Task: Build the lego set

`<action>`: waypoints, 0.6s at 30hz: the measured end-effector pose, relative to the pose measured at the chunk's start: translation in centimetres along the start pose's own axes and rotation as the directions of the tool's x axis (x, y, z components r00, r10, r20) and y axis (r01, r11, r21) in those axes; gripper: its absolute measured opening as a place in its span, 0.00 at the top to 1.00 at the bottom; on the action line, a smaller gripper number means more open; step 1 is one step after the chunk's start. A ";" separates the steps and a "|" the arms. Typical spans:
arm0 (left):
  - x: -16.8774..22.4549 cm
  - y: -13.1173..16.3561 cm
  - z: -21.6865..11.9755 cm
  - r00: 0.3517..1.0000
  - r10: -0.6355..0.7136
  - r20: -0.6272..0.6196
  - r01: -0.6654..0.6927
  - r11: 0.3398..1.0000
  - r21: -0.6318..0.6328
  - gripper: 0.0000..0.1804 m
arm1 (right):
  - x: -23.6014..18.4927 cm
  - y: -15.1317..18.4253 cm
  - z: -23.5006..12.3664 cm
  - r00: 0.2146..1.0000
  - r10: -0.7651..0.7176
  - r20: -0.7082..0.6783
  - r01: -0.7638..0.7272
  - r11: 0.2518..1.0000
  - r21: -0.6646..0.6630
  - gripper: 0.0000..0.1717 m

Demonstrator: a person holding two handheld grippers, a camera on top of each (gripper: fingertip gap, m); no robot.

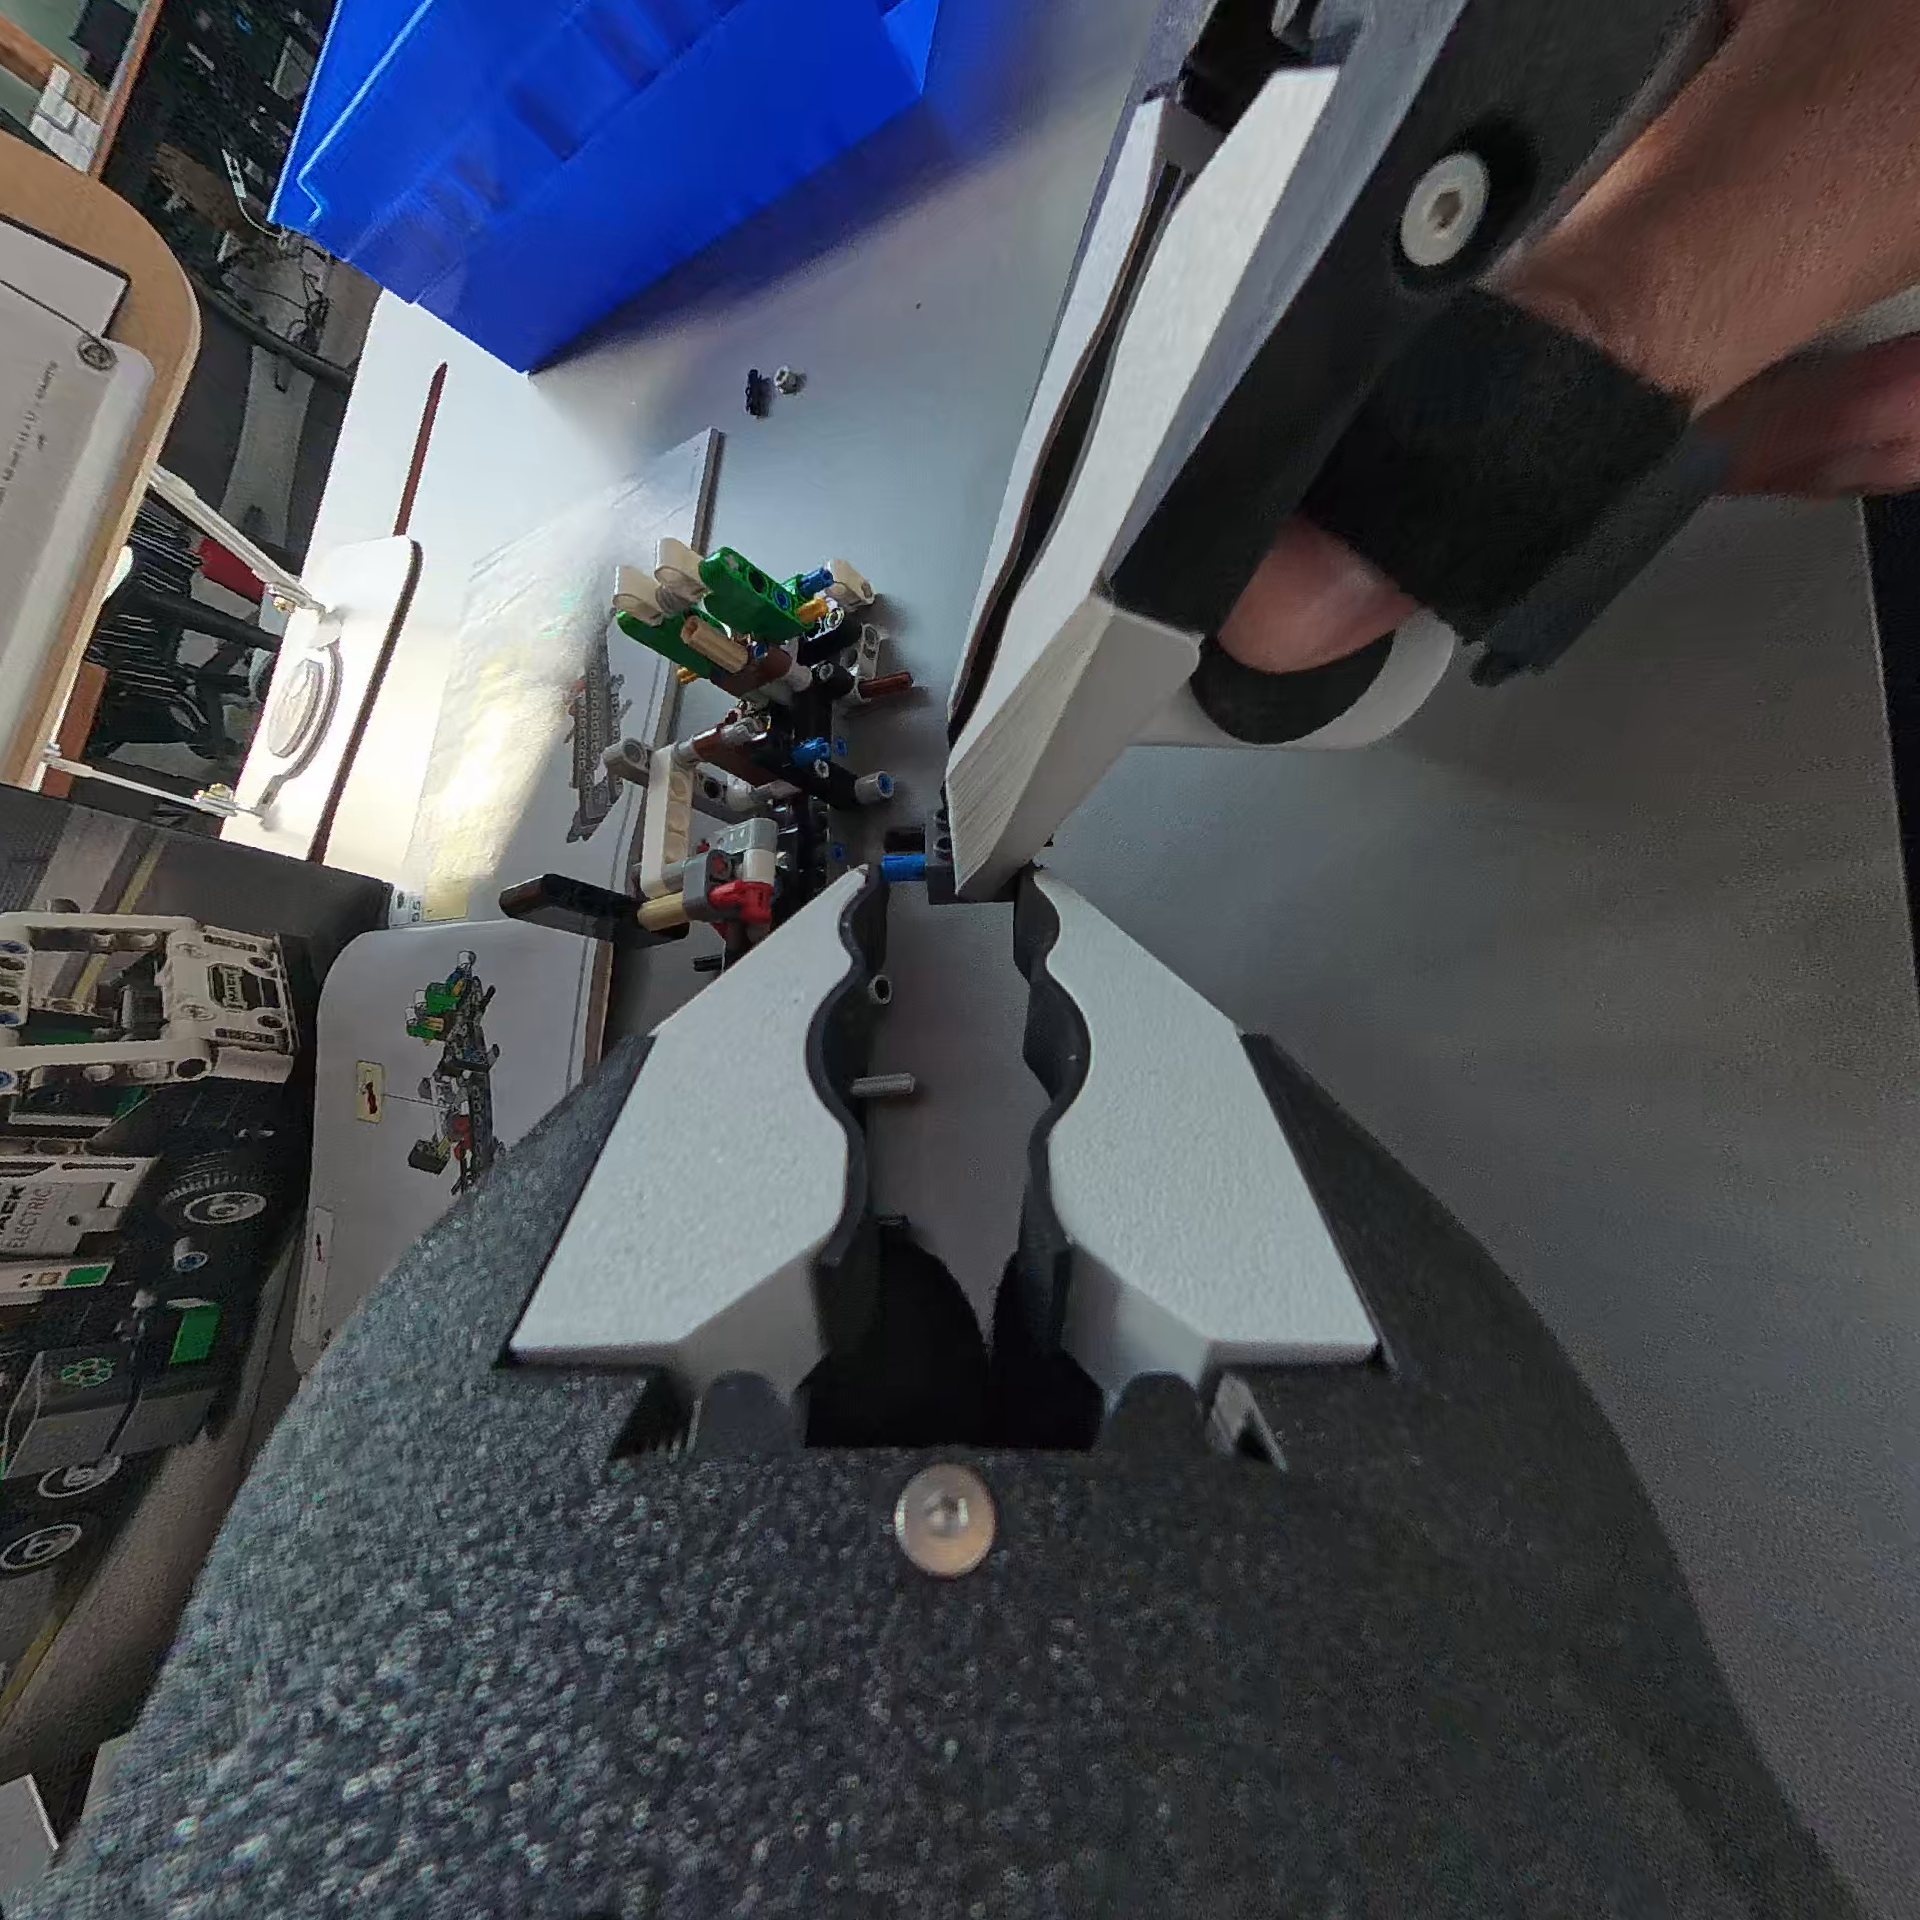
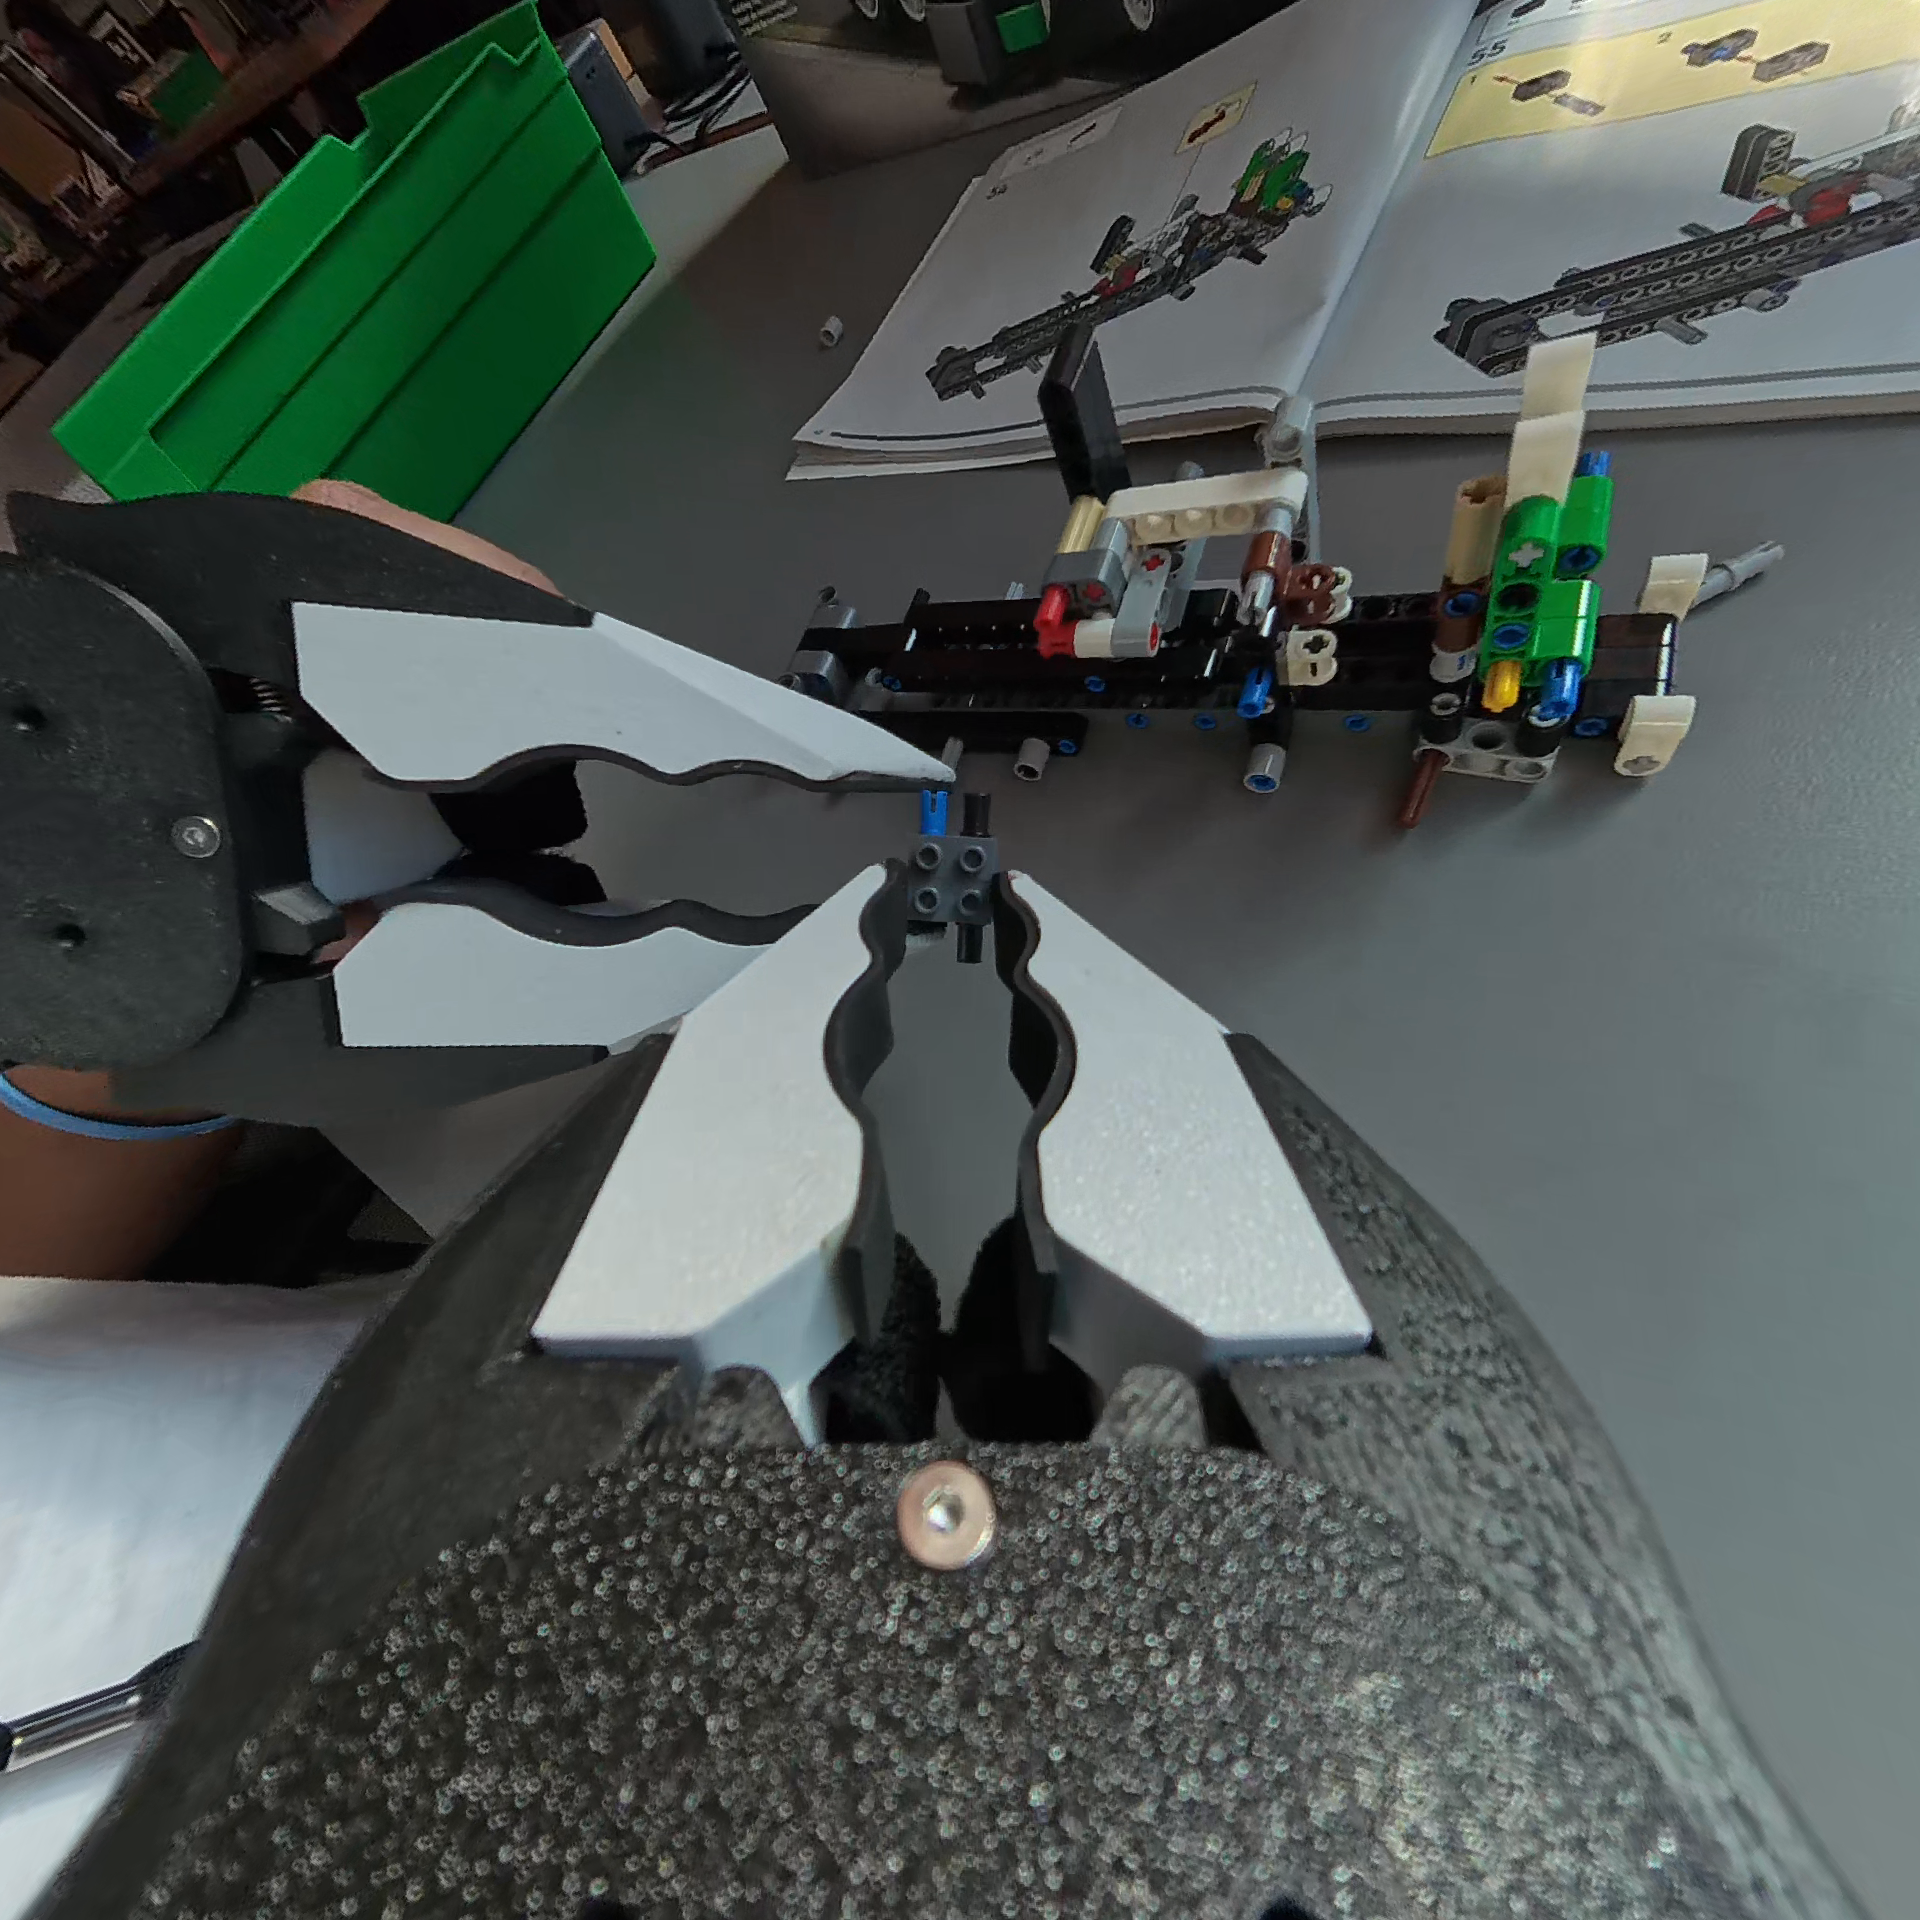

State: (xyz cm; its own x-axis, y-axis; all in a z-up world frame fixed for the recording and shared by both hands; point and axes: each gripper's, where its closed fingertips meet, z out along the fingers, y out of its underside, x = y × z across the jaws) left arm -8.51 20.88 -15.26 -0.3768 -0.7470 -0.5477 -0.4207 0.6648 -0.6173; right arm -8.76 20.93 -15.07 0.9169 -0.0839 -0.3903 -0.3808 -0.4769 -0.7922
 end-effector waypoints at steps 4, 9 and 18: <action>-0.1 0.1 0.0 1.000 -0.022 0.011 0.022 1.000 0.003 0.88 | 0.0 -0.2 0.1 0.999 -0.044 -0.020 0.044 0.999 0.004 0.92; -1.9 1.7 -0.9 0.986 -0.161 -0.050 0.161 0.987 0.006 0.79 | 2.3 -0.2 -0.2 0.979 -0.173 -0.111 0.165 0.983 -0.079 0.92; -4.0 5.7 1.1 0.821 -0.491 -0.291 0.461 0.871 -0.170 0.76 | 4.6 0.7 -0.8 0.963 -0.259 -0.072 0.233 0.939 -0.253 0.92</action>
State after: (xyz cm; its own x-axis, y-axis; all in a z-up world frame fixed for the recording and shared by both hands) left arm -8.51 27.71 -17.19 -0.3429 -0.9392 0.0182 -0.6803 0.2349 -0.6943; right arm -4.72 19.47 -17.07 0.9903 -0.0200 -0.1375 -0.1134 -0.6884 -0.7164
